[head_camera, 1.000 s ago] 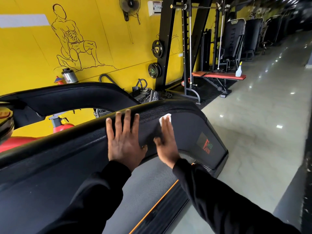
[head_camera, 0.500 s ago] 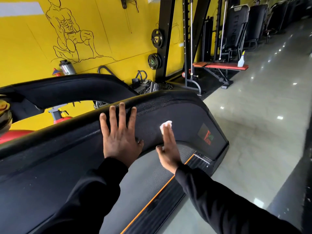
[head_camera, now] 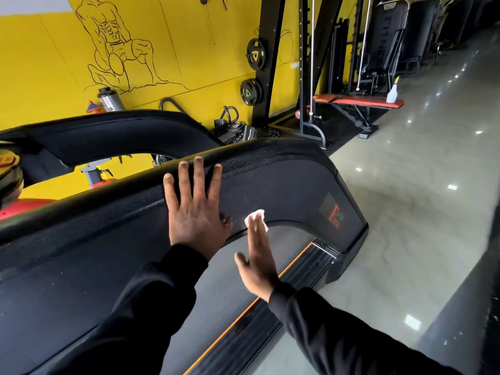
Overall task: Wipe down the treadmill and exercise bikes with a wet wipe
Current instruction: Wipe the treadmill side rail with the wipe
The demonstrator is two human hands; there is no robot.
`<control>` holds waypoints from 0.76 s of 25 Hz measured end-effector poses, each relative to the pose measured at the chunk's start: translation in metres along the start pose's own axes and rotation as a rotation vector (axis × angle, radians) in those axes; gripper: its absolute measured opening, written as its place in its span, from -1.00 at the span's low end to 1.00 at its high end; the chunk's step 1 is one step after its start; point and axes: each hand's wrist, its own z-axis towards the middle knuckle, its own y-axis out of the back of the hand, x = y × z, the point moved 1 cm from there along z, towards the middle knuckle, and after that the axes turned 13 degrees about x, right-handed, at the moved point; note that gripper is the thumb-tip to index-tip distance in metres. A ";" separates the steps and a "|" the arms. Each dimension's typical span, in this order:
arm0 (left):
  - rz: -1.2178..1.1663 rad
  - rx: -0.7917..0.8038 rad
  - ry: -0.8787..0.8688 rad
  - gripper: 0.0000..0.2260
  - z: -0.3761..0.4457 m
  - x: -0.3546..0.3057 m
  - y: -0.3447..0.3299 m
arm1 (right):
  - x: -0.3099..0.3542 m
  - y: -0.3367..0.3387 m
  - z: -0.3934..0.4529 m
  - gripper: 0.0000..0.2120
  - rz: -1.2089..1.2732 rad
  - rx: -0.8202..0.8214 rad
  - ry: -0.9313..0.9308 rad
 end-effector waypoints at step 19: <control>-0.060 -0.054 0.058 -0.03 -0.022 0.031 0.005 | 0.019 0.000 -0.005 -0.19 -0.200 0.054 0.180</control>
